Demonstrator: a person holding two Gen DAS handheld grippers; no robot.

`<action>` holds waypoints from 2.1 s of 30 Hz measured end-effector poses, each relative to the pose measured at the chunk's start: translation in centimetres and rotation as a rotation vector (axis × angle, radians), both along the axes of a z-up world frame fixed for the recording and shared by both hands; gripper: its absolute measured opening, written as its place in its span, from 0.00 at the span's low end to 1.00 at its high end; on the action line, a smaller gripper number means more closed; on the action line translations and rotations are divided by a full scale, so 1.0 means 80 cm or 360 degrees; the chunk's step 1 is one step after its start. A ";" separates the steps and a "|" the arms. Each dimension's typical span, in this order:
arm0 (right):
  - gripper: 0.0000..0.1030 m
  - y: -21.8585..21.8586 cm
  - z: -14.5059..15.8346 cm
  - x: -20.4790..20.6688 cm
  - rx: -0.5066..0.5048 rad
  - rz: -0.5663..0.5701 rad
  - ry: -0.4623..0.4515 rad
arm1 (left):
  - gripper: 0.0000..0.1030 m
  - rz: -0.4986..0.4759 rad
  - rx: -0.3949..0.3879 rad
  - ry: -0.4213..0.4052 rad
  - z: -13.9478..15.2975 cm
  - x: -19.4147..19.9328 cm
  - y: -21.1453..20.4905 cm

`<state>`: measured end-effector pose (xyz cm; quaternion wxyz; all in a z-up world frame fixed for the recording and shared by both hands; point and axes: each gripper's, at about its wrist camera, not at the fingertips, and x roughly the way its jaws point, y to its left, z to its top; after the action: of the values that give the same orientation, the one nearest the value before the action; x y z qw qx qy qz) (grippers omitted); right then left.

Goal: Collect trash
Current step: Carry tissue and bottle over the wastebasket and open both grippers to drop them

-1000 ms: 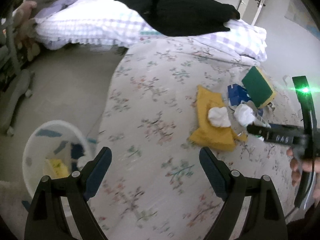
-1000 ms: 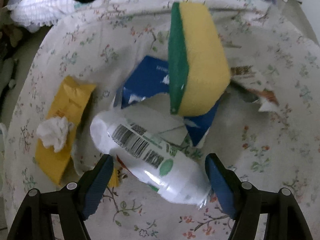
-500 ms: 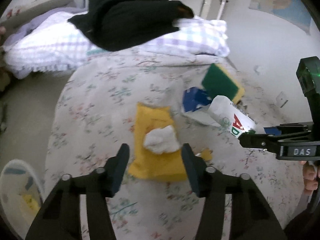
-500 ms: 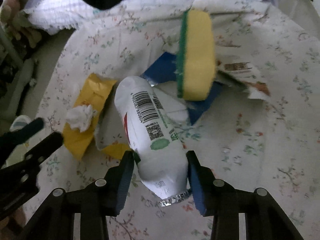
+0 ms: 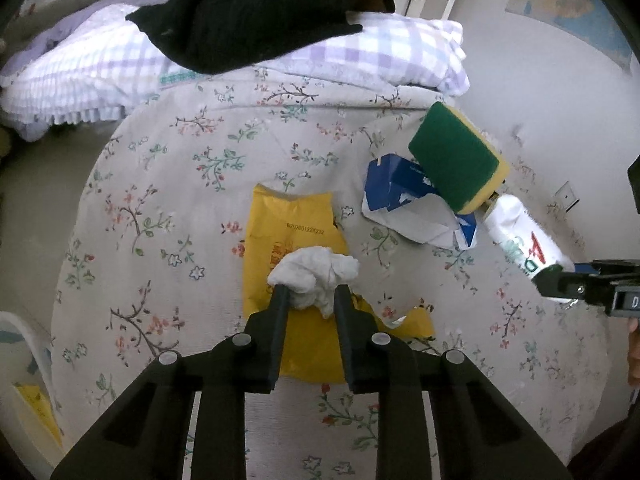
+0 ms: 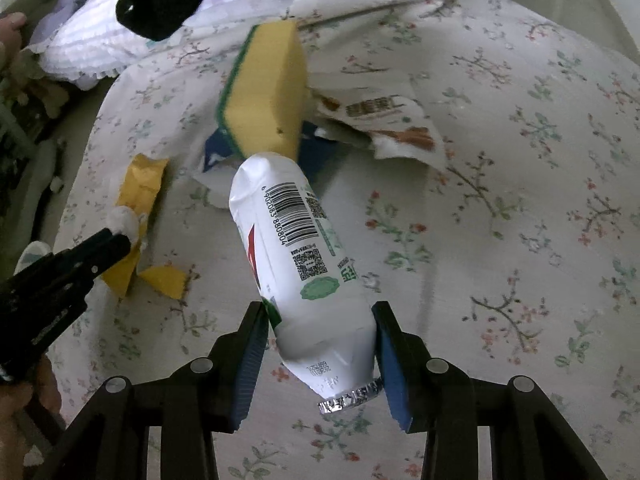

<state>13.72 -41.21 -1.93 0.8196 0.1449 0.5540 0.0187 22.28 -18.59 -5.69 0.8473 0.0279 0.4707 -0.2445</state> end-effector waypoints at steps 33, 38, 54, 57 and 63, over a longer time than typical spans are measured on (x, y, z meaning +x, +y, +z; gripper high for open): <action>0.45 -0.002 0.046 -0.003 0.0049 -0.0086 -0.0129 | 0.66 0.0043 -0.0017 -0.0104 0.034 0.009 0.003; 0.45 -0.011 0.044 -0.002 0.0055 -0.0100 -0.0125 | 0.37 -0.0030 0.0044 -0.0042 0.012 0.022 -0.025; 0.45 0.005 0.064 -0.011 0.0069 -0.0082 -0.0188 | 0.16 -0.0005 -0.0007 -0.0162 0.056 -0.029 0.023; 0.45 0.020 0.068 -0.009 0.0056 -0.0054 -0.0199 | 0.16 0.0031 -0.0008 -0.0148 0.066 -0.043 0.049; 0.45 0.059 0.073 -0.003 0.0042 0.0015 -0.0210 | 0.16 0.0124 -0.0063 -0.0144 0.081 -0.062 0.107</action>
<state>13.46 -36.52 3.91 0.8524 0.1514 0.4990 0.0392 17.35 -10.01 0.77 0.8769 0.0037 0.4278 -0.2190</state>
